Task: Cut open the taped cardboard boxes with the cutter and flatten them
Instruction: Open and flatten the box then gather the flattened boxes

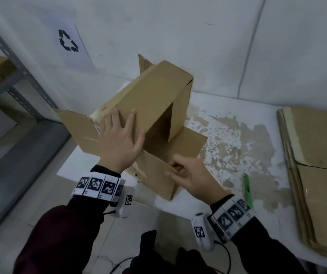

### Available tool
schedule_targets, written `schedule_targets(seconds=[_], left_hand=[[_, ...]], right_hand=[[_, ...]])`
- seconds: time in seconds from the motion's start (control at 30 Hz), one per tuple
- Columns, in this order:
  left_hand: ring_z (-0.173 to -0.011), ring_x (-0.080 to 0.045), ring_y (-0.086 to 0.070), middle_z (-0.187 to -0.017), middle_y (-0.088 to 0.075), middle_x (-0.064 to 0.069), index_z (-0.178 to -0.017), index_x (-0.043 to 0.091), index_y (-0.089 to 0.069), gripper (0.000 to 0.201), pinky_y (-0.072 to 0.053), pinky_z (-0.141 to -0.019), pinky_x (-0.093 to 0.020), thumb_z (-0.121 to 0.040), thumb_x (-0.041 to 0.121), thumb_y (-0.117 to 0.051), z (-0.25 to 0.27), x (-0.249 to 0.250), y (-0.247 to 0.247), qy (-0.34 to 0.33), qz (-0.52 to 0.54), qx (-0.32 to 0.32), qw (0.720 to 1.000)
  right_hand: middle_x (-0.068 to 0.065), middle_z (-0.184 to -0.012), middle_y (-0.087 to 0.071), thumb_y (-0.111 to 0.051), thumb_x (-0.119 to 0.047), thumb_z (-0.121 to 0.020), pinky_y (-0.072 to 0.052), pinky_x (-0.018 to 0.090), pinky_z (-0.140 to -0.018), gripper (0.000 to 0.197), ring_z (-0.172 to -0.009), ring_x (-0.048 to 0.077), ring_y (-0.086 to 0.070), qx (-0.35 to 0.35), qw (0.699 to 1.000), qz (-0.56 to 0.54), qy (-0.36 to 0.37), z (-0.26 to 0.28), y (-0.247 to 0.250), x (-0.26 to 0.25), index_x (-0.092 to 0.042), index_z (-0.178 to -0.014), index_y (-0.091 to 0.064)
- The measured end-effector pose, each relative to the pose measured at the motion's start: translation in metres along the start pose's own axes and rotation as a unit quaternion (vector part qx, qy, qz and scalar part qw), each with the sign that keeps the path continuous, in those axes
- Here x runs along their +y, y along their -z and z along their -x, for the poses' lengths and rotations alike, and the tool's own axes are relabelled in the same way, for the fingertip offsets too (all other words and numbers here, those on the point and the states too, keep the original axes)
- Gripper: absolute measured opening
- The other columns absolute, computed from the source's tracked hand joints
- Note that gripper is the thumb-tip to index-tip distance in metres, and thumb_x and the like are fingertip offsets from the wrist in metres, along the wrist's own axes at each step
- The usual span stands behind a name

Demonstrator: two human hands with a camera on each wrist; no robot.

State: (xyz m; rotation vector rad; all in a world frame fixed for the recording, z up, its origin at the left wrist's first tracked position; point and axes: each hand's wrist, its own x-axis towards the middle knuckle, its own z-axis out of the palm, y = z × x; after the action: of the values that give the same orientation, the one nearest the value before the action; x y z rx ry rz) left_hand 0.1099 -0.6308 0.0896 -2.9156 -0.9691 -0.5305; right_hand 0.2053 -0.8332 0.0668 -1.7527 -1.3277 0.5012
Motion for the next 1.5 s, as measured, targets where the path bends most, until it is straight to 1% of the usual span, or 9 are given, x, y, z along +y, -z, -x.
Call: schedule_targets(seconds=[0.13, 0.33, 0.53, 0.63, 0.83, 1.03, 1.17, 1.37, 1.5], left_hand=[[-0.106, -0.035, -0.043, -0.112, -0.048, -0.021, -0.103, 0.002, -0.048, 0.073, -0.035, -0.089, -0.047, -0.075, 0.068, -0.035, -0.022, 0.0, 0.014, -0.065, -0.027, -0.009, 0.997], [-0.147, -0.024, 0.013, -0.16, 0.011, -0.01, -0.153, 0.029, 0.003, 0.089, 0.003, -0.118, -0.045, -0.076, 0.07, -0.012, -0.04, -0.003, -0.008, -0.097, 0.004, -0.129, 0.987], [-0.148, -0.026, 0.009, -0.16, 0.007, -0.011, -0.153, 0.03, -0.002, 0.087, 0.0, -0.117, -0.046, -0.073, 0.062, -0.015, -0.037, -0.005, -0.004, -0.106, 0.023, -0.125, 0.986], [-0.148, -0.027, 0.008, -0.16, 0.005, -0.012, -0.153, 0.029, -0.005, 0.087, 0.001, -0.117, -0.047, -0.072, 0.059, -0.018, -0.044, -0.005, -0.004, -0.108, 0.041, -0.127, 0.985], [-0.147, -0.036, 0.003, -0.159, -0.007, -0.015, -0.151, 0.024, -0.023, 0.076, 0.005, -0.117, -0.05, -0.081, 0.052, -0.034, -0.071, 0.012, -0.024, -0.15, 0.061, -0.102, 0.982], [-0.147, -0.036, -0.007, -0.157, -0.02, -0.014, -0.141, 0.025, -0.042, 0.066, 0.001, -0.116, -0.054, -0.08, 0.043, -0.059, -0.107, 0.047, -0.067, -0.165, 0.059, -0.064, 0.982], [-0.147, -0.033, 0.001, -0.16, -0.011, -0.012, -0.14, 0.027, -0.039, 0.062, 0.004, -0.111, -0.063, -0.083, 0.042, -0.055, -0.13, 0.067, -0.106, -0.172, 0.029, -0.106, 0.979], [-0.147, -0.031, -0.004, -0.16, -0.011, -0.012, -0.136, 0.025, -0.045, 0.056, -0.008, -0.108, -0.065, -0.087, 0.049, -0.052, -0.116, 0.07, -0.159, -0.188, 0.016, -0.179, 0.966], [-0.139, -0.04, -0.026, -0.155, -0.019, -0.021, -0.142, 0.014, -0.039, 0.065, -0.029, -0.108, -0.054, -0.086, 0.037, -0.063, -0.095, 0.057, -0.167, -0.122, 0.178, -0.063, 0.974]], right_hand=[[0.008, -0.092, -0.067, -0.049, -0.035, -0.095, -0.056, 0.035, -0.068, 0.032, -0.082, 0.018, -0.065, -0.053, 0.992, -0.106, -0.049, 0.006, 0.002, -0.004, -0.006, -0.1, -0.062], [0.003, -0.101, -0.065, -0.055, -0.026, -0.093, -0.055, 0.026, -0.069, 0.022, -0.088, 0.016, -0.067, 0.042, 0.981, -0.091, -0.165, -0.066, 0.043, 0.041, -0.015, -0.113, -0.058], [0.016, -0.141, -0.038, -0.077, -0.045, -0.07, -0.042, 0.042, -0.1, 0.101, -0.125, 0.031, -0.045, 0.136, 0.958, 0.112, -0.228, -0.167, 0.044, 0.091, -0.009, -0.145, -0.019], [0.019, -0.138, -0.043, -0.067, -0.041, -0.08, -0.045, 0.041, -0.094, 0.088, -0.119, 0.036, -0.05, 0.14, 0.948, 0.144, -0.247, -0.176, 0.032, 0.095, -0.006, -0.145, -0.017], [0.013, -0.074, -0.056, -0.045, -0.016, -0.092, -0.036, 0.029, -0.055, 0.034, -0.062, 0.024, -0.05, 0.275, 0.919, 0.116, -0.258, -0.137, 0.07, 0.123, 0.002, -0.12, -0.049], [0.024, -0.106, -0.06, -0.055, -0.028, -0.093, -0.058, 0.044, -0.071, 0.029, -0.084, 0.027, -0.064, 0.347, 0.854, -0.076, -0.38, -0.109, 0.108, 0.131, -0.007, -0.111, -0.047], [0.003, -0.108, -0.064, -0.056, -0.067, -0.077, -0.054, 0.041, -0.088, 0.061, -0.097, 0.02, -0.064, 0.149, 0.88, -0.185, -0.413, -0.065, 0.047, 0.093, -0.019, -0.114, -0.053], [0.008, -0.103, -0.061, -0.062, -0.016, -0.09, -0.053, 0.029, -0.072, 0.027, -0.092, 0.024, -0.059, 0.183, 0.895, -0.129, -0.387, -0.038, -0.023, 0.101, -0.014, -0.116, -0.055], [0.005, -0.105, -0.053, -0.059, -0.013, -0.091, -0.044, 0.028, -0.083, 0.039, -0.097, 0.018, -0.051, 0.233, 0.858, -0.087, -0.45, -0.031, -0.006, 0.123, -0.009, -0.127, -0.047]])
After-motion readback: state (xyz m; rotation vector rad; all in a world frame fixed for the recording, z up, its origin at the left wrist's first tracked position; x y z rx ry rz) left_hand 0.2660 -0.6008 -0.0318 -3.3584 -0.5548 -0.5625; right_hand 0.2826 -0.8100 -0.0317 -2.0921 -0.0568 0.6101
